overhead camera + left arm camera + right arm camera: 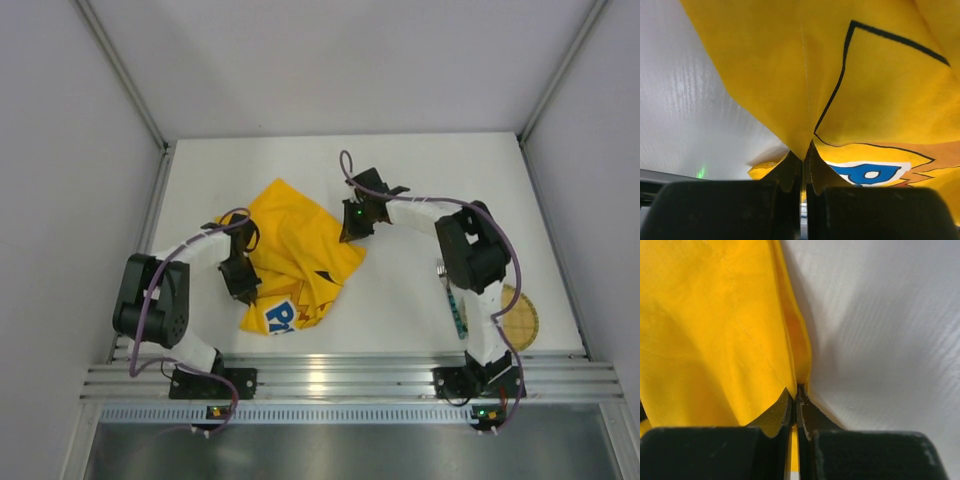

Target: Set the dinner table for one person

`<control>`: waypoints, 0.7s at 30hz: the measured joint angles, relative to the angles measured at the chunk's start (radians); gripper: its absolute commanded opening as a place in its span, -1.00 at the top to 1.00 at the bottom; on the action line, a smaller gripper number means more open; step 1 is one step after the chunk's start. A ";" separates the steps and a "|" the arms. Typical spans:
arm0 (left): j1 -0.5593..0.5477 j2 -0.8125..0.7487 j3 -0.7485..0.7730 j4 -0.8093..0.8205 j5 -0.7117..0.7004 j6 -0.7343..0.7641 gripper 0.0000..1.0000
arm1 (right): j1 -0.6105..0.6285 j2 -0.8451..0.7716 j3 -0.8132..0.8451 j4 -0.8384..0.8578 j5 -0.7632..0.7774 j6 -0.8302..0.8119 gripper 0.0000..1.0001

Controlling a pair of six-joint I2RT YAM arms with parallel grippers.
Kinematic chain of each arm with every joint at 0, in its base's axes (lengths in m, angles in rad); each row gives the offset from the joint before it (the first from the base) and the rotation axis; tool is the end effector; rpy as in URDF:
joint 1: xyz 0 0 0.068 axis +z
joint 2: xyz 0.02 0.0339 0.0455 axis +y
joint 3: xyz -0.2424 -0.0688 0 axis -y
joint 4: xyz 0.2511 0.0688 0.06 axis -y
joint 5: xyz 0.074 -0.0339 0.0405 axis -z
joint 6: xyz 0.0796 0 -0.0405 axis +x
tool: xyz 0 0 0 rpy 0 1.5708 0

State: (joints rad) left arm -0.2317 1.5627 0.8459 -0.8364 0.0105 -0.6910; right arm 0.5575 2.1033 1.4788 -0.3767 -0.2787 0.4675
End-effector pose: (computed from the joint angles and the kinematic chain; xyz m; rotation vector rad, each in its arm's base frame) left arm 0.2426 -0.0581 0.0826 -0.7125 3.0482 -0.0270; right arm 0.3813 0.2636 0.0974 -0.2313 2.6822 0.7150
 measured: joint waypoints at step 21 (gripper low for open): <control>0.072 0.420 0.567 0.000 -0.072 0.103 1.00 | -0.337 -0.404 -0.414 -0.192 0.285 0.018 1.00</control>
State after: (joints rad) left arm -0.1596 1.9823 1.4128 -0.8360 -0.0620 -0.5884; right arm 0.2207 1.6997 1.0649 -0.5682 0.0063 0.4858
